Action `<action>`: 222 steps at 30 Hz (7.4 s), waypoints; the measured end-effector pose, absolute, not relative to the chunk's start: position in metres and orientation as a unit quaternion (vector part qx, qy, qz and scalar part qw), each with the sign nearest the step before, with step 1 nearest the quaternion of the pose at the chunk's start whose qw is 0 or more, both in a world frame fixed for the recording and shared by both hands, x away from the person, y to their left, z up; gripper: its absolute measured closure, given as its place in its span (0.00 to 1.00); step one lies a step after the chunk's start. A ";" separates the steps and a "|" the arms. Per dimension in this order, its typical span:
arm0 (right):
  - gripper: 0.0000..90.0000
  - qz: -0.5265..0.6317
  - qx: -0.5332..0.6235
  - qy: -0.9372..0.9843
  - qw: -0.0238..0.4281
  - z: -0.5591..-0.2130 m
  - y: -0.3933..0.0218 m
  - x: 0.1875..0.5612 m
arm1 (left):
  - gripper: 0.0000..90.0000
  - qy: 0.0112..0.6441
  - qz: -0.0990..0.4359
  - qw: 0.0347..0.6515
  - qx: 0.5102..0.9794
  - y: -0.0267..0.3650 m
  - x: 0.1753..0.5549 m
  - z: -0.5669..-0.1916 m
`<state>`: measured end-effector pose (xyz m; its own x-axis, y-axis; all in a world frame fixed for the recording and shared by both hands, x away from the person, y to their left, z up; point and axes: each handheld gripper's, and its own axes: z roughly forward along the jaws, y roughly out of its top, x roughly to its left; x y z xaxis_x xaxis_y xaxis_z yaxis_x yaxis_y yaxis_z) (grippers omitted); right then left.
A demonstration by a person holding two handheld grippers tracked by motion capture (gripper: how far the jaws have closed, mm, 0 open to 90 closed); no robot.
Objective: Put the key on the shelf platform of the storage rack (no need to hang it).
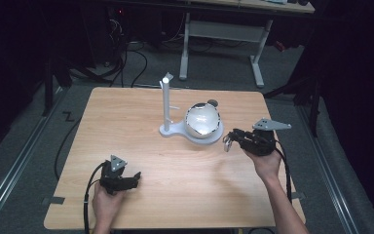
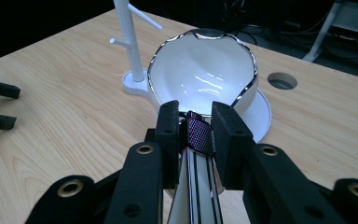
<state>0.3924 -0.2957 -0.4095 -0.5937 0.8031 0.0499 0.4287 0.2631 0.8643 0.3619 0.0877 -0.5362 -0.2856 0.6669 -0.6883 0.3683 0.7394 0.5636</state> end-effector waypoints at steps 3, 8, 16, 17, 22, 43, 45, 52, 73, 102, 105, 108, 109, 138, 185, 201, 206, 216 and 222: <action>0.82 0.460 0.401 0.766 0.204 -0.406 -0.294 0.396 | 0.19 0.788 0.150 0.499 0.328 0.088 0.362 -0.536; 0.82 0.460 0.399 0.767 0.203 -0.401 -0.290 0.403 | 0.19 0.788 0.149 0.499 0.328 0.088 0.362 -0.536; 0.82 0.460 0.400 0.766 0.204 -0.395 -0.282 0.417 | 0.19 0.789 0.149 0.499 0.327 0.087 0.362 -0.536; 0.82 0.458 0.399 0.767 0.206 -0.394 -0.281 0.419 | 0.19 0.788 0.149 0.499 0.329 0.088 0.362 -0.536; 0.82 0.459 0.400 0.766 0.207 -0.393 -0.277 0.428 | 0.19 0.788 0.148 0.499 0.328 0.088 0.362 -0.536; 0.82 0.458 0.407 0.761 0.213 -0.384 -0.255 0.465 | 0.19 0.788 0.148 0.500 0.329 0.088 0.362 -0.536; 0.82 0.455 0.408 0.761 0.215 -0.385 -0.253 0.468 | 0.19 0.788 0.148 0.499 0.329 0.088 0.362 -0.536; 0.82 0.448 0.414 0.762 0.219 -0.392 -0.247 0.476 | 0.19 0.788 0.147 0.500 0.329 0.088 0.361 -0.536; 0.82 0.407 0.434 0.778 0.205 -0.421 -0.239 0.496 | 0.19 0.788 0.147 0.499 0.329 0.088 0.361 -0.536; 0.82 0.376 0.432 0.801 0.174 -0.438 -0.202 0.527 | 0.19 0.791 0.145 0.497 0.325 0.087 0.361 -0.536; 0.82 0.369 0.434 0.803 0.178 -0.442 -0.200 0.531 | 0.19 0.790 0.144 0.498 0.328 0.087 0.361 -0.536; 0.82 0.366 0.435 0.803 0.180 -0.444 -0.199 0.534 | 0.19 0.789 0.145 0.498 0.328 0.087 0.361 -0.536; 0.82 0.366 0.435 0.803 0.180 -0.444 -0.199 0.534 | 0.19 0.789 0.145 0.498 0.329 0.087 0.361 -0.536; 0.64 0.396 0.448 0.781 0.179 -0.436 -0.224 0.510 | 0.19 0.788 0.144 0.499 0.331 0.087 0.361 -0.536; 0.61 0.421 0.493 0.743 0.168 -0.435 -0.302 0.456 | 0.19 0.788 0.144 0.499 0.330 0.087 0.361 -0.536; 0.61 0.431 0.491 0.738 0.171 -0.428 -0.309 0.437 | 0.19 0.788 0.144 0.499 0.330 0.087 0.361 -0.536; 0.61 0.429 0.495 0.737 0.169 -0.425 -0.313 0.430 | 0.19 0.788 0.144 0.499 0.331 0.087 0.361 -0.536; 0.62 0.427 0.498 0.736 0.167 -0.421 -0.322 0.416 | 0.19 0.787 0.144 0.499 0.332 0.087 0.361 -0.536; 0.62 0.438 0.496 0.731 0.169 -0.423 -0.327 0.405 | 0.19 0.787 0.144 0.499 0.332 0.087 0.361 -0.536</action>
<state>0.4046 -0.3271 -0.4225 -0.4509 0.8728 0.1866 0.5761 0.1249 0.8078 0.3606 0.0873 -0.5359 -0.2808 0.6667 -0.6904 0.3788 0.7379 0.5586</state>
